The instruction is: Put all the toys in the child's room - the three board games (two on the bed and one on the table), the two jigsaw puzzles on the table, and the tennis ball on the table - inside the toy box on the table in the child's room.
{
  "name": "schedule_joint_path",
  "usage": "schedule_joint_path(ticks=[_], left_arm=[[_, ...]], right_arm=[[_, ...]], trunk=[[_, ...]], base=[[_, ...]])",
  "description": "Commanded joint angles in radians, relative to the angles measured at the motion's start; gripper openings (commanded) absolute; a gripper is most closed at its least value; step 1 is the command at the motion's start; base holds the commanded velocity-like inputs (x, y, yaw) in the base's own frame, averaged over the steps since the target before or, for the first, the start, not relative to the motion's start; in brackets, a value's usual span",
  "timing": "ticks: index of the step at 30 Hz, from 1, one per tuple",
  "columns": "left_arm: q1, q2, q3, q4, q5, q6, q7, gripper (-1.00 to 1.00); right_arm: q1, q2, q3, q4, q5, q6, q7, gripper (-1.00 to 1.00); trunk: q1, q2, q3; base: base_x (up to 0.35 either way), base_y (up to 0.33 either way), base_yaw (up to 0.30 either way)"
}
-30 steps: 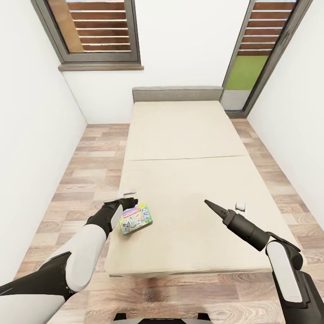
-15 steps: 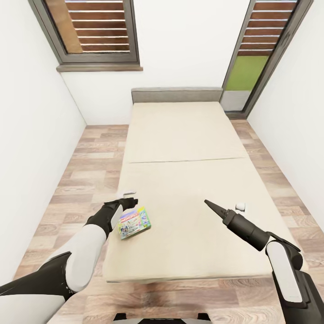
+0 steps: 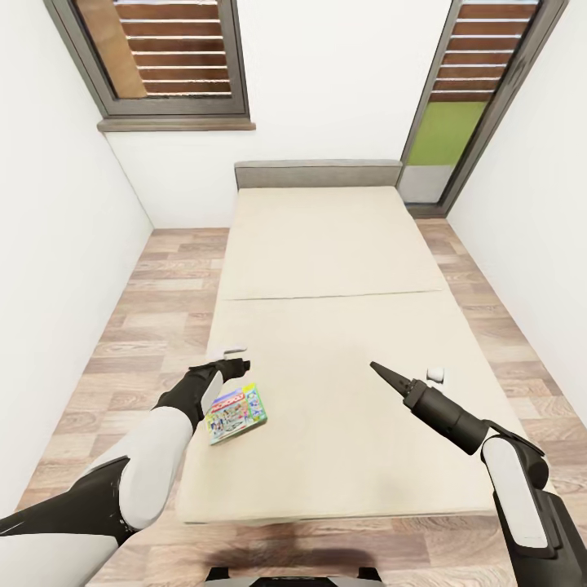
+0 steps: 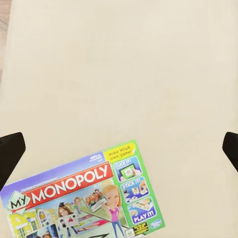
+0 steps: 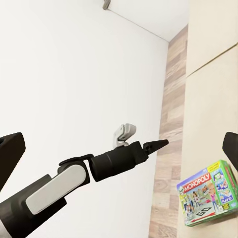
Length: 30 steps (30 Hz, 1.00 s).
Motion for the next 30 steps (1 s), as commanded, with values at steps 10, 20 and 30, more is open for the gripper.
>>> schedule_joint_path(ticks=[10, 20, 30], left_arm=[[-0.001, 0.000, -0.019, -0.002, -0.009, 0.006, 0.002, 1.00], [-0.001, 0.000, -0.078, -0.002, -0.008, 0.006, 0.010, 1.00], [-0.001, 0.000, -0.083, -0.001, -0.008, 0.005, 0.011, 1.00]], right_arm=[[-0.001, 0.000, 0.009, 0.000, -0.001, 0.005, -0.001, 1.00], [-0.001, 0.000, 0.035, 0.000, -0.001, 0.005, -0.003, 1.00], [-0.001, 0.000, 0.036, 0.000, -0.001, 0.005, -0.027, 1.00]], trunk=[[0.001, -0.002, -0.001], [0.001, -0.002, -0.010], [0.001, -0.002, -0.025]], base=[[0.002, -0.002, 0.000], [0.000, 0.000, 0.000], [0.000, 0.000, 0.000]])
